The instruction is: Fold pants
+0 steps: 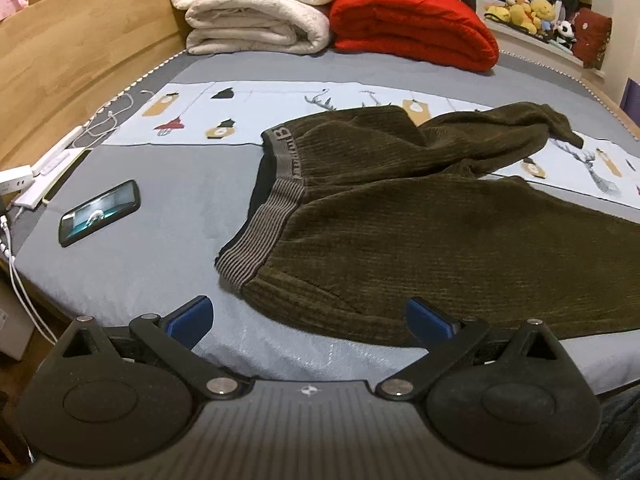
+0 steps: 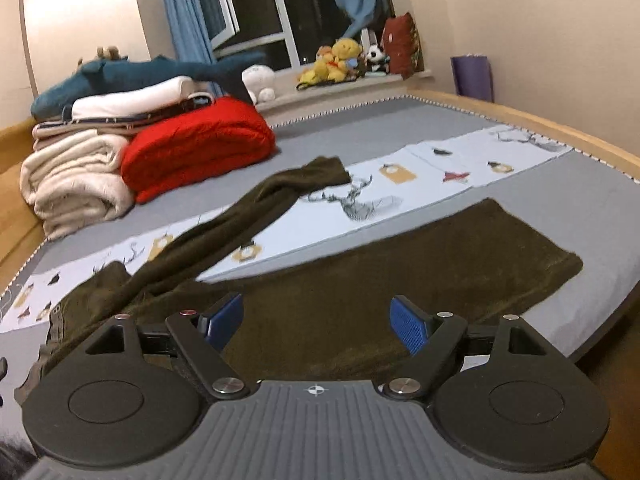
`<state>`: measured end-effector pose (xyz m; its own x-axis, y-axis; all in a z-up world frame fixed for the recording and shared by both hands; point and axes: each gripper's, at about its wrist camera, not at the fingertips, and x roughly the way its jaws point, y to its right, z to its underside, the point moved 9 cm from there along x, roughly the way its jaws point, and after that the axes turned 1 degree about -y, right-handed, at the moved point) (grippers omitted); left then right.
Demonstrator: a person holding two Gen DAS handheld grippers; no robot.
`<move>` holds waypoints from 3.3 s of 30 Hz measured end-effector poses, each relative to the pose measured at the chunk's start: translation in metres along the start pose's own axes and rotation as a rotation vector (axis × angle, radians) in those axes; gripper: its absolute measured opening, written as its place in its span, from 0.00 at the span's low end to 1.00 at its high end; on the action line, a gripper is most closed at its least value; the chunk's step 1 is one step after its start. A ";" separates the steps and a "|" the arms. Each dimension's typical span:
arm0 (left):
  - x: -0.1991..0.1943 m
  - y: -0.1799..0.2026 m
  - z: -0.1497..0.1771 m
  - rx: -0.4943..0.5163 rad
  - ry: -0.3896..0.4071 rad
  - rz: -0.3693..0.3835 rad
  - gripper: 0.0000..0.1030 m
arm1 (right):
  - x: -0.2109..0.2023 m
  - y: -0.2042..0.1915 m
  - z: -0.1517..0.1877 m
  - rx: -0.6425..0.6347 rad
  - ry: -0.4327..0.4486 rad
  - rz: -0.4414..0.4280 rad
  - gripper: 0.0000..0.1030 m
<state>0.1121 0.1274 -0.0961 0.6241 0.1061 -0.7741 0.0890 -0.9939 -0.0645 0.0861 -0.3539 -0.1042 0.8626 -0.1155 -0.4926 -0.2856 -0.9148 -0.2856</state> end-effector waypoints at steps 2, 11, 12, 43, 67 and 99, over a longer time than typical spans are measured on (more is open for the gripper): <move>-0.001 0.004 -0.006 0.014 0.012 -0.001 1.00 | 0.002 -0.001 -0.001 0.003 0.000 0.002 0.80; 0.009 -0.002 -0.062 0.065 0.079 -0.031 1.00 | 0.029 -0.009 -0.019 0.030 0.009 0.006 0.80; 0.014 -0.004 -0.070 0.079 0.084 -0.037 1.00 | 0.035 -0.010 -0.021 0.036 0.008 0.008 0.80; 0.360 0.007 -0.239 0.387 -0.094 -0.050 1.00 | 0.212 -0.008 -0.007 0.247 -0.187 0.143 0.77; 0.141 0.047 -0.089 0.319 0.085 0.220 0.03 | 0.202 0.014 -0.017 0.399 -0.156 0.110 0.79; 0.186 0.021 -0.097 -0.366 -0.099 0.467 0.99 | 0.546 0.012 -0.151 0.973 -0.223 -0.003 0.58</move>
<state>0.3056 0.1291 -0.1808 0.5882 -0.3598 -0.7243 0.0955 -0.8584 0.5040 0.6170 -0.4862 -0.2522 0.7942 0.0528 -0.6054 -0.5875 -0.1878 -0.7871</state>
